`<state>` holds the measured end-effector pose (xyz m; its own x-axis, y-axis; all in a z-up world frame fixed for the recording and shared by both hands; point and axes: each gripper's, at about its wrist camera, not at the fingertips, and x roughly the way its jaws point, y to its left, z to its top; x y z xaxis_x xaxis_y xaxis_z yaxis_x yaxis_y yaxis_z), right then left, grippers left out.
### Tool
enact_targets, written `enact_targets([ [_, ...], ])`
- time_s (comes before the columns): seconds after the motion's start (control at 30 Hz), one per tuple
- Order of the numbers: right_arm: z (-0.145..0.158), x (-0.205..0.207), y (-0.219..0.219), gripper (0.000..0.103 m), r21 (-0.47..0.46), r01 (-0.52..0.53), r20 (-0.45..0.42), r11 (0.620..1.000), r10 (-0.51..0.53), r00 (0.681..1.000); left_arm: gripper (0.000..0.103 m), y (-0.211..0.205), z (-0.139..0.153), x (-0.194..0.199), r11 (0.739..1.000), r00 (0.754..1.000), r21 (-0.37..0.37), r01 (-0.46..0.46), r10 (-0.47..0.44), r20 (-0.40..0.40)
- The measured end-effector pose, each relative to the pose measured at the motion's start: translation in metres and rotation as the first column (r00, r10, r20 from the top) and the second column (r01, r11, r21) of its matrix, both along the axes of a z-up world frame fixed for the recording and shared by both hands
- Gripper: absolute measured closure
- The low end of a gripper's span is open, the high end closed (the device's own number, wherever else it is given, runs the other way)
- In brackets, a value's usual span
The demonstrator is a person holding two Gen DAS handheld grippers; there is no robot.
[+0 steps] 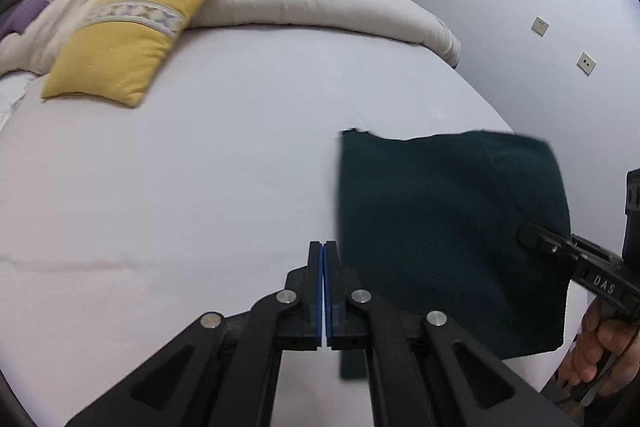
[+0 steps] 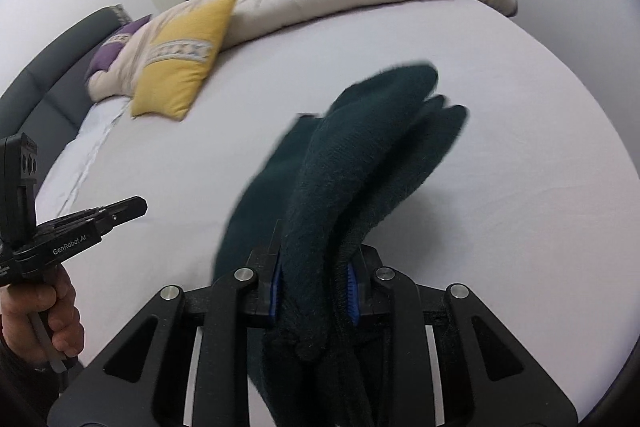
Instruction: Fold small clothes
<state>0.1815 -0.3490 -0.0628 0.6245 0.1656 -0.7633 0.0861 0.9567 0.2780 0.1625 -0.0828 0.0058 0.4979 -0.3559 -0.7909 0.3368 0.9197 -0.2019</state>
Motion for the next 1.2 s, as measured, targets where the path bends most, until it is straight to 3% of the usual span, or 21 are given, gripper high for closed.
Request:
enact_targets([
  [0.07,-0.001,-0.001,0.003,0.081,0.013,0.029,-0.017,0.999,-0.029,0.999,0.102,0.014,-0.004,-0.003,1.000,1.000,-0.015,-0.014,0.014,-0.022],
  [0.1,-0.003,-0.001,-0.001,0.081,0.006,0.049,-0.027,0.999,-0.048,0.998,0.102,0.021,-0.008,-0.003,0.998,0.999,-0.058,-0.025,0.023,-0.044],
  [0.17,-0.018,0.001,-0.021,0.081,0.032,0.103,-0.070,0.994,-0.101,0.992,0.092,0.030,-0.016,-0.003,0.989,0.996,-0.142,-0.048,0.038,-0.078],
  [0.23,-0.043,0.004,-0.055,0.080,0.107,0.153,-0.140,0.982,-0.138,0.980,0.047,0.028,-0.021,0.003,0.981,0.995,-0.188,-0.054,0.037,-0.093],
  [0.33,-0.081,0.003,-0.095,0.070,0.203,0.185,-0.197,0.962,-0.145,0.970,0.029,0.007,-0.029,0.021,0.974,0.994,-0.222,-0.052,0.030,-0.101],
  [0.37,-0.090,0.002,-0.101,0.058,0.223,0.196,-0.212,0.955,-0.149,0.966,0.027,0.000,-0.034,0.028,0.973,0.993,-0.221,-0.057,0.032,-0.118],
  [0.4,-0.100,0.000,-0.107,0.047,0.247,0.214,-0.230,0.945,-0.158,0.960,0.026,-0.008,-0.042,0.036,0.975,0.990,-0.216,-0.060,0.031,-0.135],
  [0.53,-0.114,-0.005,-0.118,0.043,0.369,0.201,-0.172,0.908,-0.146,0.974,0.026,-0.038,-0.083,0.056,0.975,0.971,-0.220,-0.036,-0.018,-0.240],
  [0.63,-0.121,-0.004,-0.125,0.042,0.527,0.148,-0.136,0.837,-0.089,0.987,0.026,-0.057,-0.112,0.074,0.969,0.945,-0.244,-0.029,-0.053,-0.323],
  [0.73,-0.131,0.001,-0.122,0.042,0.566,0.130,-0.143,0.814,-0.059,0.988,0.014,-0.067,-0.129,0.089,0.955,0.924,-0.295,-0.009,-0.105,-0.368],
  [0.83,-0.140,0.015,-0.120,0.051,0.609,0.090,-0.128,0.788,-0.014,0.992,0.007,-0.073,-0.133,0.100,0.945,0.906,-0.328,0.018,-0.154,-0.394],
  [0.9,-0.150,0.024,-0.116,0.067,0.628,0.095,-0.142,0.772,-0.006,0.990,0.007,-0.078,-0.134,0.104,0.942,0.896,-0.335,0.031,-0.175,-0.409],
  [0.93,-0.154,0.027,-0.116,0.070,0.635,0.101,-0.149,0.766,-0.007,0.989,0.009,-0.079,-0.133,0.105,0.936,0.892,-0.351,0.028,-0.182,-0.413],
  [0.97,-0.160,0.031,-0.115,0.073,0.652,0.104,-0.149,0.751,-0.007,0.989,0.012,-0.079,-0.133,0.107,0.925,0.887,-0.379,0.028,-0.198,-0.418],
  [1.03,-0.166,0.037,-0.114,0.074,0.667,0.105,-0.147,0.737,-0.008,0.989,0.041,-0.083,-0.140,0.109,0.877,0.846,-0.480,0.012,-0.265,-0.462],
  [1.07,-0.167,0.038,-0.113,0.074,0.669,0.101,-0.144,0.736,-0.005,0.990,0.041,-0.084,-0.144,0.108,0.865,0.830,-0.501,-0.004,-0.277,-0.484],
  [1.13,-0.169,0.041,-0.113,0.074,0.678,0.095,-0.141,0.729,0.002,0.990,0.040,-0.084,-0.150,0.109,0.850,0.825,-0.526,-0.024,-0.280,-0.491],
  [1.2,-0.171,0.043,-0.113,0.074,0.691,0.094,-0.140,0.717,0.006,0.990,0.040,-0.078,-0.159,0.112,0.807,0.810,-0.586,-0.076,-0.293,-0.508],
])
